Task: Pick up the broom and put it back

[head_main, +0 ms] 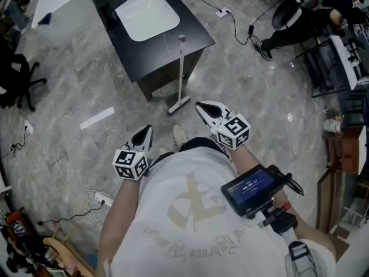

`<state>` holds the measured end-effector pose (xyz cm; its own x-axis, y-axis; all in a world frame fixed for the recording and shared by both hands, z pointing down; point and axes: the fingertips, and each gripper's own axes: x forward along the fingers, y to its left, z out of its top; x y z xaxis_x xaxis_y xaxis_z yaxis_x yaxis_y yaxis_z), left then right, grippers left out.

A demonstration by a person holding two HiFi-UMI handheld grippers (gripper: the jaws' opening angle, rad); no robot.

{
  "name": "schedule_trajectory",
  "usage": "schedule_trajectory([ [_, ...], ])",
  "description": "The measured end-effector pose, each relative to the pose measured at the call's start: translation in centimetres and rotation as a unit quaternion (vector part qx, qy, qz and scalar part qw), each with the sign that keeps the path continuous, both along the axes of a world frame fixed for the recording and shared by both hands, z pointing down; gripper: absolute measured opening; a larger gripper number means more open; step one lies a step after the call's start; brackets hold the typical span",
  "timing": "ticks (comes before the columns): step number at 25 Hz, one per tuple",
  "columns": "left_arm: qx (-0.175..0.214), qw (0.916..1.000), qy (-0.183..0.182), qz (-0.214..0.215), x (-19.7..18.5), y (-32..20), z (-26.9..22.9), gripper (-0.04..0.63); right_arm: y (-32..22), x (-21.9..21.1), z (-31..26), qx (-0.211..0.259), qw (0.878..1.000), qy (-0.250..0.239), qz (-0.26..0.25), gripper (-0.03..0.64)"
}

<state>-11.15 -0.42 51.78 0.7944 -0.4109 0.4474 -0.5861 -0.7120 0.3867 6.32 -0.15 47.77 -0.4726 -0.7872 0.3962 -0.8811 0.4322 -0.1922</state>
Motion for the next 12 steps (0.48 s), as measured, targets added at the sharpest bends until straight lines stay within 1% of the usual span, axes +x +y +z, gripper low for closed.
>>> schedule_trajectory([
  [6,-0.006,0.9999,0.001,0.012,0.2,0.9,0.6,0.012,0.7,0.3,0.4,-0.004,1.000,-0.001,0.010,0.017],
  [12,-0.005,1.0000,0.000,0.006,-1.3,1.0,0.4,0.012,0.9,-1.0,0.1,-0.003,1.000,-0.004,0.007,0.017],
])
